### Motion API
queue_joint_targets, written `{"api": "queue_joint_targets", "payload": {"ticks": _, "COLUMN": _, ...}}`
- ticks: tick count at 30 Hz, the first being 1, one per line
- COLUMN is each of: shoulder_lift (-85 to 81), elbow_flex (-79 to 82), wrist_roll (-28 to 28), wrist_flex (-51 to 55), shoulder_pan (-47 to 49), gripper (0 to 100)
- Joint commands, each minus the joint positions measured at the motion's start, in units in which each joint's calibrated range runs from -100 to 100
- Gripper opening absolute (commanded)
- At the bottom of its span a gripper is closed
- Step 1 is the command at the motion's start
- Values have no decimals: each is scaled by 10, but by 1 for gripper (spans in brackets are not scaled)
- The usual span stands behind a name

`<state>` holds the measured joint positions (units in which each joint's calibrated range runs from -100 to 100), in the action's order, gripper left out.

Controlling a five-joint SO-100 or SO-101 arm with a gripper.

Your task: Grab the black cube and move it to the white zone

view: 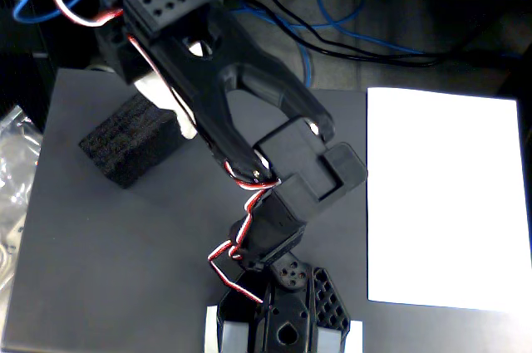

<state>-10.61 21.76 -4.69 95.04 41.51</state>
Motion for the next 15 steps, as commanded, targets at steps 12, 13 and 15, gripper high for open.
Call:
{"api": "queue_joint_targets", "payload": {"ticks": 12, "shoulder_lift": 138, "elbow_flex": 64, "wrist_roll": -21, "wrist_flex": -136, "shoulder_pan": -5, "gripper": 42}}
{"api": "queue_joint_targets", "payload": {"ticks": 13, "shoulder_lift": 186, "elbow_flex": 64, "wrist_roll": -20, "wrist_flex": -150, "shoulder_pan": -4, "gripper": 42}}
{"api": "queue_joint_targets", "payload": {"ticks": 15, "shoulder_lift": 243, "elbow_flex": 63, "wrist_roll": -19, "wrist_flex": -172, "shoulder_pan": -4, "gripper": 42}}
